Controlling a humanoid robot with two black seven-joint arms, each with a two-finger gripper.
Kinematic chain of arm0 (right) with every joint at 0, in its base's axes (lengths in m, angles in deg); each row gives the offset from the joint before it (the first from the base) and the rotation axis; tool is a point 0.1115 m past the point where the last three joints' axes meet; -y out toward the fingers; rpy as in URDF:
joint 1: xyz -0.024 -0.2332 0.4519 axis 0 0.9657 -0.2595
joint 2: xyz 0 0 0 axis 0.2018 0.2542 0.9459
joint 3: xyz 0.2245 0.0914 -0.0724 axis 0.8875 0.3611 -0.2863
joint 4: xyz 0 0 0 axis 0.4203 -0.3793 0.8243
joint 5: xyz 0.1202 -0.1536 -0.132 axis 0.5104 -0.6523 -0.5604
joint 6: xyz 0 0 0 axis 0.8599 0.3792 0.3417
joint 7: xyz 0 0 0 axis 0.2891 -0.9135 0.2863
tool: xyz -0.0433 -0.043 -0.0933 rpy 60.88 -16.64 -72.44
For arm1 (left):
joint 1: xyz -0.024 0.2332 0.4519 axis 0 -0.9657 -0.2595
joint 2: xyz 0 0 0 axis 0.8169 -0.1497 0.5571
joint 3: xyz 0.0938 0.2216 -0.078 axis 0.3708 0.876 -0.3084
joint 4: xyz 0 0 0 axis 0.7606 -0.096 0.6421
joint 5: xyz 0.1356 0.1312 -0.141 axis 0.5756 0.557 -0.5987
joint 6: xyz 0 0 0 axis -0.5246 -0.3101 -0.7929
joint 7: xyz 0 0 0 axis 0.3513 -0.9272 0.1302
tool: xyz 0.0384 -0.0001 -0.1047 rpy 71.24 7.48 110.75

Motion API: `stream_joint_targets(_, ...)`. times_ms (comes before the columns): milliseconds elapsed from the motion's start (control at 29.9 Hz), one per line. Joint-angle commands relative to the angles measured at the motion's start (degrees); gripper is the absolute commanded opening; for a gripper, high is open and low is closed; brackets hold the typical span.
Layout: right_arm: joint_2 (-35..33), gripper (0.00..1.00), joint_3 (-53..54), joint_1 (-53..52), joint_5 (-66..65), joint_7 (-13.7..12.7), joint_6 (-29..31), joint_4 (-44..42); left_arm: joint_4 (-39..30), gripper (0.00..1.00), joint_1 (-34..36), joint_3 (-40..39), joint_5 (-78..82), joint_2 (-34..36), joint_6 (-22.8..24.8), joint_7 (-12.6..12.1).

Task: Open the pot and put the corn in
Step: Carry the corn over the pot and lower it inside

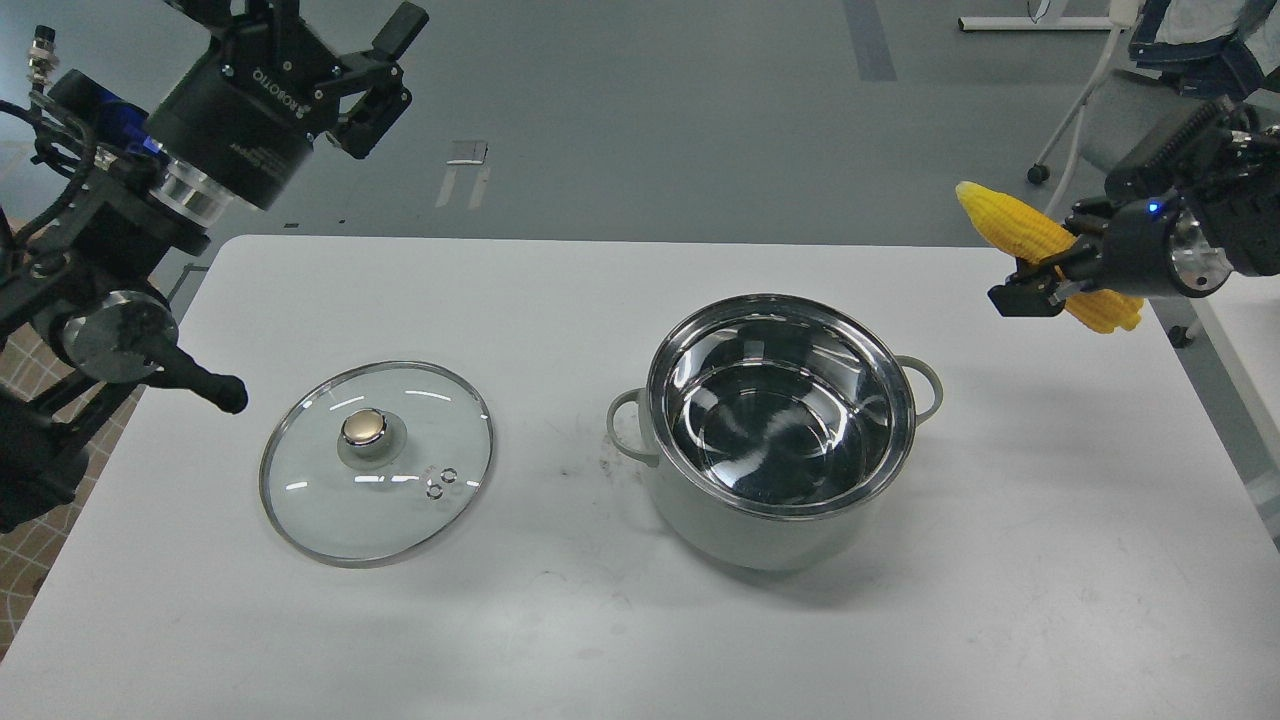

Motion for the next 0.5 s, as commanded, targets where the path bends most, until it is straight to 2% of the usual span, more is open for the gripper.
stream_joint_targets(0, 0.5, 0.09, -1.6, -5.1, 2.6, 0.0, 4.1, 6.5, 0.0, 0.94, 0.1, 0.0, 0.0, 0.5, 0.0, 0.0)
stream_joint_targets(167, 5.7, 0.1, -9.4, -10.4, 3.4, 0.0, 4.7, 10.8, 0.1, 0.94, 0.0, -1.0, 0.0, 0.4, 0.0, -0.1)
stream_joint_targets(468, 14.5, 0.13, -14.2, -9.9, 3.9, 0.0, 4.6, 10.4, 0.0, 0.94, -0.2, -1.2, 0.0, 0.4, 0.0, -0.3)
